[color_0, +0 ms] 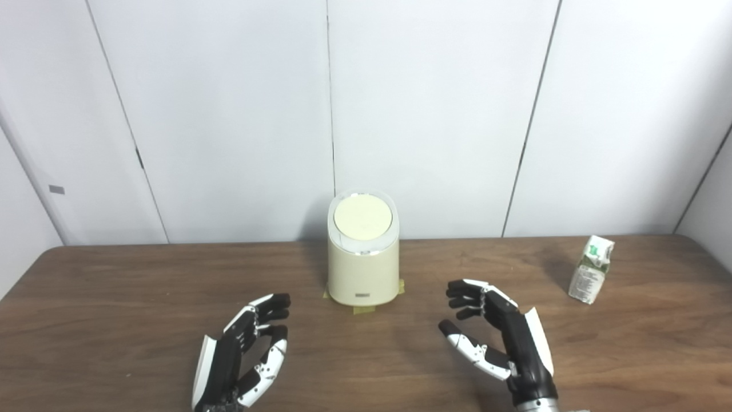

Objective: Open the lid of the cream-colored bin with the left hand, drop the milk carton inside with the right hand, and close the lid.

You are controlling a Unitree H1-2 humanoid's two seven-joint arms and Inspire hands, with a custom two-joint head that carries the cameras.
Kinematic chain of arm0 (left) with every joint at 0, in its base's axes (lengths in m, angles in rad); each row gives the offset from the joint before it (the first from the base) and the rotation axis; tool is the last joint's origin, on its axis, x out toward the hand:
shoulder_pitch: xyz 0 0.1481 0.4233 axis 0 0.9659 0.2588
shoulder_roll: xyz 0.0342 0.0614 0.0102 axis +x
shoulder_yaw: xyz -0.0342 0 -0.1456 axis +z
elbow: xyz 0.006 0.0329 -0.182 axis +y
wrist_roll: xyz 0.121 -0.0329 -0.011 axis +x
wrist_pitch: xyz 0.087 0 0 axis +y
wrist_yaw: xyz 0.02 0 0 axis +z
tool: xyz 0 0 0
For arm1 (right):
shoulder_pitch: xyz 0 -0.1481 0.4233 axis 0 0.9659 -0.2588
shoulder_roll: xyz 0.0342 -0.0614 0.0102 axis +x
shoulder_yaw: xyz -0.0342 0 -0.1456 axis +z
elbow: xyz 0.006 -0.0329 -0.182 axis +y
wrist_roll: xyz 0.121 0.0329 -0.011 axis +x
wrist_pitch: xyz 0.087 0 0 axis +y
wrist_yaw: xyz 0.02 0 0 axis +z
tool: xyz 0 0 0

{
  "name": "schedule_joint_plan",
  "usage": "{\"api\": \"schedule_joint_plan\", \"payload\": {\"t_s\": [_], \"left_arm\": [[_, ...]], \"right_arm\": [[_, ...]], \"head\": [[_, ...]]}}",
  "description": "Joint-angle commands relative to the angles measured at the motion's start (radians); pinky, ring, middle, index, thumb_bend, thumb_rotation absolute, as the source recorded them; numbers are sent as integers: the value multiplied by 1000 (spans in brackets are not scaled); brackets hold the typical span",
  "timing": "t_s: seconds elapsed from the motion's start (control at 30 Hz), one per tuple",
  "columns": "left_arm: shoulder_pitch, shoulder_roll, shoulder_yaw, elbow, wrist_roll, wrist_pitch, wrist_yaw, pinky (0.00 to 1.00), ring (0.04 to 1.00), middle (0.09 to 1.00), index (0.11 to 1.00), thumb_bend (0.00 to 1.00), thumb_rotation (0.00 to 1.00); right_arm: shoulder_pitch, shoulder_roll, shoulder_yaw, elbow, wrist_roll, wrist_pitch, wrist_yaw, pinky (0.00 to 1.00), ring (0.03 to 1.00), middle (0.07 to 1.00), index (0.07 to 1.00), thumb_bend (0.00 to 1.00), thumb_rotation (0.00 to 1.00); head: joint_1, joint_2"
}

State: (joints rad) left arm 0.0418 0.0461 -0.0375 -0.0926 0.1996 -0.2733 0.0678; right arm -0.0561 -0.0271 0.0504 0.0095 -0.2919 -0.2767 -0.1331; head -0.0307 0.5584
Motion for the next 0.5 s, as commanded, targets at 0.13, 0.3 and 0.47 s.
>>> {"api": "schedule_joint_plan", "payload": {"t_s": [0.13,0.3,0.47], "left_arm": [[26,17,1,33,28,-17,4,635,728,751,737,171,264],[28,16,1,20,21,-2,-3,637,730,753,737,173,265],[23,18,3,22,16,-3,-2,636,730,754,739,174,252]], "right_arm": [[38,-29,1,25,-15,-20,4,542,629,665,665,271,293],[38,-28,2,20,-22,-16,3,538,626,663,663,275,299],[35,-27,3,24,-18,-19,3,544,630,666,665,269,276]], "head": [[-2,2],[-2,2],[-7,2]]}}
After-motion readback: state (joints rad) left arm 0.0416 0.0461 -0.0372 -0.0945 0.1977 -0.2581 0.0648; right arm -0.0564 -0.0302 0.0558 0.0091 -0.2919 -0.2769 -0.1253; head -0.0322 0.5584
